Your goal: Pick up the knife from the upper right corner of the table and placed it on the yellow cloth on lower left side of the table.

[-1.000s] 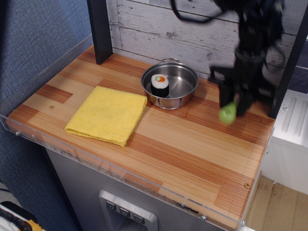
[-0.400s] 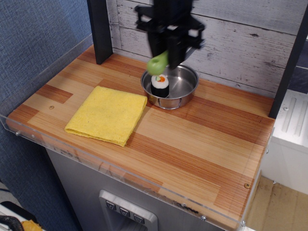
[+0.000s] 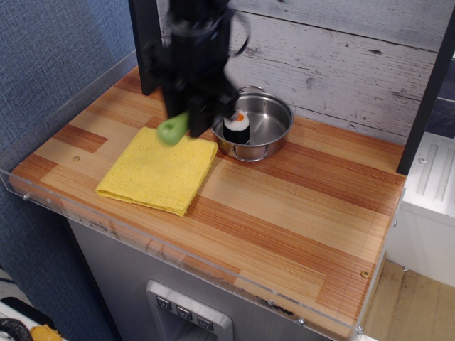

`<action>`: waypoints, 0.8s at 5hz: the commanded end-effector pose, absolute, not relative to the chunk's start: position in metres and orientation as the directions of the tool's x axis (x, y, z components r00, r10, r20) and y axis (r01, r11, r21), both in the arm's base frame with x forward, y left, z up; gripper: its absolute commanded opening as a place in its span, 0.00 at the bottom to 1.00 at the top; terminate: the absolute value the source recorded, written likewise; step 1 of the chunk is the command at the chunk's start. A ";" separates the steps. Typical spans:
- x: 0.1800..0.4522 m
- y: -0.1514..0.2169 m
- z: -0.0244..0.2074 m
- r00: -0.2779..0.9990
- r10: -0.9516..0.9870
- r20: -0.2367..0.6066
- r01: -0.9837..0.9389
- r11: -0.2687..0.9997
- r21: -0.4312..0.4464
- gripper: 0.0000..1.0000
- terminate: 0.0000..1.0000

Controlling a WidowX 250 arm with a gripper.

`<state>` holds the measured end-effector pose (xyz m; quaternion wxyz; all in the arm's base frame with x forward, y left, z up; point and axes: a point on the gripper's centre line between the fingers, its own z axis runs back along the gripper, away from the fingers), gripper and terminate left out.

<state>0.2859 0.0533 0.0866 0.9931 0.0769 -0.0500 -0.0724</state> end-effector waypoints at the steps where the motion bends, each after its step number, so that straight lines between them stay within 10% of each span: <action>1: 0.285 0.089 0.080 0.990 -0.091 0.110 0.066 0.976 0.209 0.00 0.00; 4: 0.283 0.104 0.051 0.999 -0.011 0.046 0.007 0.997 0.079 0.00 0.00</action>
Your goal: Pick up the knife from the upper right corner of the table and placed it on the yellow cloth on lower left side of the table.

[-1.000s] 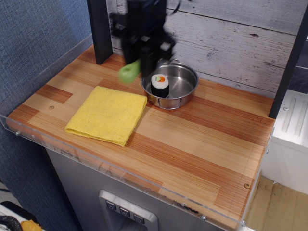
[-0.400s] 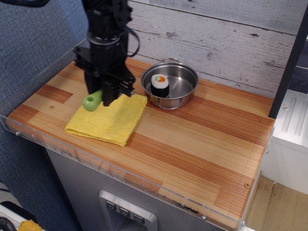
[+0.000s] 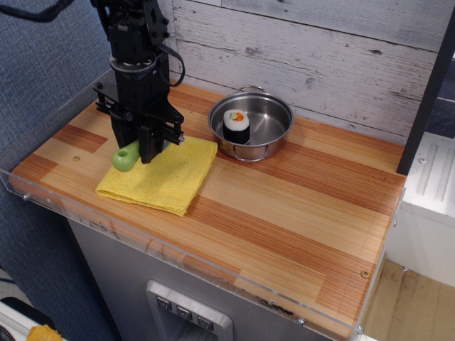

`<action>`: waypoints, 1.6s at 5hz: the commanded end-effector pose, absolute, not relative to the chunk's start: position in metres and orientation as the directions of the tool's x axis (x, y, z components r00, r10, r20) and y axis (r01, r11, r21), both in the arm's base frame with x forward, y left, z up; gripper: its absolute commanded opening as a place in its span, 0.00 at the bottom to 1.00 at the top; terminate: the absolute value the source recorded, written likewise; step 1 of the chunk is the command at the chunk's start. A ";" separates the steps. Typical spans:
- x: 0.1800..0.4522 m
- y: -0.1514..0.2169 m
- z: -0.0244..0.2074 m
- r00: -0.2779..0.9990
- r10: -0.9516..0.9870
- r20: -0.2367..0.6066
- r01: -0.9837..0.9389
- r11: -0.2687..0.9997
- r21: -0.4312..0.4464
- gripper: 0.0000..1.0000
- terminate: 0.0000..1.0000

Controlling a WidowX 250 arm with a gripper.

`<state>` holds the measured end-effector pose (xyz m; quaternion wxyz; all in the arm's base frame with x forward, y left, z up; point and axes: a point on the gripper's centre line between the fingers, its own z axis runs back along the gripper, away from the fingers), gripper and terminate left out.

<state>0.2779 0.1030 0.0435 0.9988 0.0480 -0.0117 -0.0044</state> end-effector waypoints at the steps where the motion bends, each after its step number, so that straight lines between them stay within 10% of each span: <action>1: 0.283 0.099 0.048 0.999 -0.017 0.040 0.015 0.998 0.060 0.00 0.00; 2: 0.283 0.097 0.050 0.999 -0.037 0.040 0.035 0.998 0.056 0.00 0.00; 3: 0.284 0.094 0.056 0.998 -0.043 0.036 0.040 0.997 0.067 1.00 0.00; 6: 0.295 0.076 0.164 0.977 -0.091 0.192 0.089 0.996 0.017 1.00 0.00; 8: 0.298 0.060 0.188 0.966 -0.139 0.220 0.145 0.989 -0.014 1.00 0.00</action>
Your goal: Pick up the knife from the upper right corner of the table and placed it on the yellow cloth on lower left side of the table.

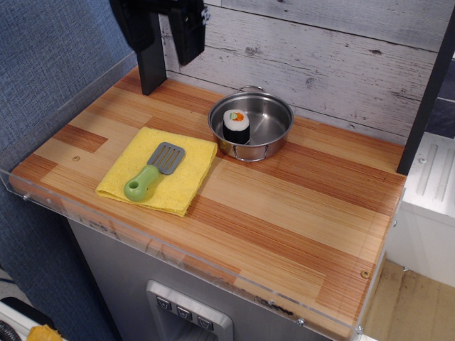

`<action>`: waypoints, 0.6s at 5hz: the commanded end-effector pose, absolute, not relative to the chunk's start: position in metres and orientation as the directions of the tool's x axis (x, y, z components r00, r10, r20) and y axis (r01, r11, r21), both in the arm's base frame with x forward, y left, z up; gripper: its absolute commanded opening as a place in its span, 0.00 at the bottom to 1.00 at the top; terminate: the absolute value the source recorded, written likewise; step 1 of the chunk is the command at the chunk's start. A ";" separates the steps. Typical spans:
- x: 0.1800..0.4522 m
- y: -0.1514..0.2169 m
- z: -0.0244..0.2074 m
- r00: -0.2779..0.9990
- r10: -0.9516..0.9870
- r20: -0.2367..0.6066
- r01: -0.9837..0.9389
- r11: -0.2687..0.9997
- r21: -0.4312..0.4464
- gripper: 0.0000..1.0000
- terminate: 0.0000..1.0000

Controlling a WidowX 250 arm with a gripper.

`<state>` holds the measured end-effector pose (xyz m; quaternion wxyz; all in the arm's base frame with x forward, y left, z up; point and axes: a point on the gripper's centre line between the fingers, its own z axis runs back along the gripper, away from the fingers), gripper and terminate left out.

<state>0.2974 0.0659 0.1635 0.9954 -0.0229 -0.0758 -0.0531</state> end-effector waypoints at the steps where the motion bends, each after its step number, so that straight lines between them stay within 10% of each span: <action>1: 0.298 0.058 0.188 0.961 -0.181 0.211 0.175 0.984 0.045 1.00 0.00; 2: 0.298 0.058 0.188 0.961 -0.181 0.211 0.175 0.984 0.045 1.00 0.00; 3: 0.298 0.058 0.188 0.961 -0.181 0.211 0.175 0.984 0.045 1.00 1.00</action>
